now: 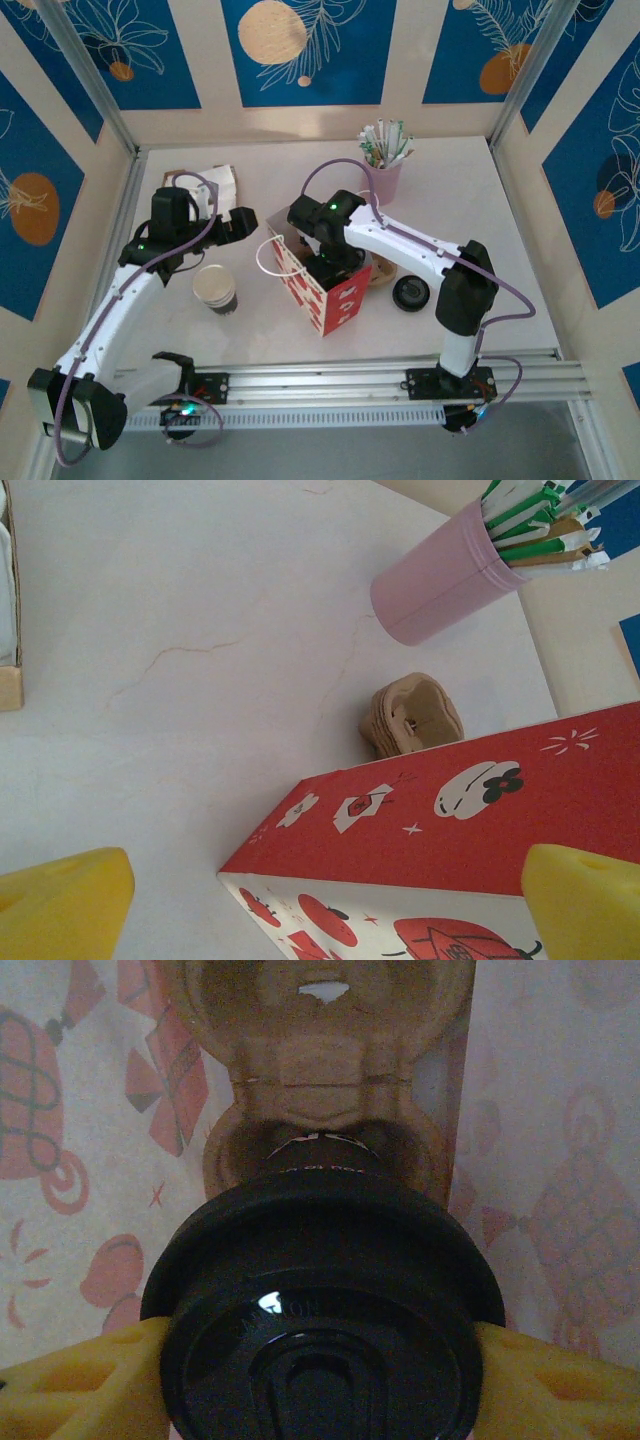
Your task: Pack the takeout coffee
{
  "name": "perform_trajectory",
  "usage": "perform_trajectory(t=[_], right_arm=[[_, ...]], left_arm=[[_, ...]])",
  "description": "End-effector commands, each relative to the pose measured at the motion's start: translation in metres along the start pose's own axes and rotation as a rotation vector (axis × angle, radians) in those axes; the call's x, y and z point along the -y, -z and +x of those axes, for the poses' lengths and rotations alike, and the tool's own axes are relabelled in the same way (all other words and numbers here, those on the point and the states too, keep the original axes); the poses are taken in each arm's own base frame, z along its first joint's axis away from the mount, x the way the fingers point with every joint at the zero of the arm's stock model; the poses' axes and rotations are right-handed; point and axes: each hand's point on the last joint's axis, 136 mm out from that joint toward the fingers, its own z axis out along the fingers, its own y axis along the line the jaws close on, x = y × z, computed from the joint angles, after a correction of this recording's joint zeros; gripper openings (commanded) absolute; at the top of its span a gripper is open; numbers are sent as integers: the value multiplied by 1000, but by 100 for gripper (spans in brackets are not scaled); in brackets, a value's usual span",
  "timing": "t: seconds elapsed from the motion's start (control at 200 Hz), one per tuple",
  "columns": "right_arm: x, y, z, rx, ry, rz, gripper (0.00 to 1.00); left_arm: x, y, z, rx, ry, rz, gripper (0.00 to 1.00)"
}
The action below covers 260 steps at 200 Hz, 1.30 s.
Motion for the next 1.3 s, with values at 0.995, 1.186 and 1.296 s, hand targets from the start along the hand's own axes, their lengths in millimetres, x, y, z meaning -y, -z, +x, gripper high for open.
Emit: perform_trajectory(t=[0.995,1.186,1.296], right_arm=[[-2,-22,3,-61,-6,-39,66],[-1,-25,3,-66,-9,-43,66],[-2,-26,3,-67,-11,-46,66]], left_arm=[[9,7,-7,28,-19,30,99],[8,6,-6,25,-16,30,99],[9,7,-6,29,-18,31,99]])
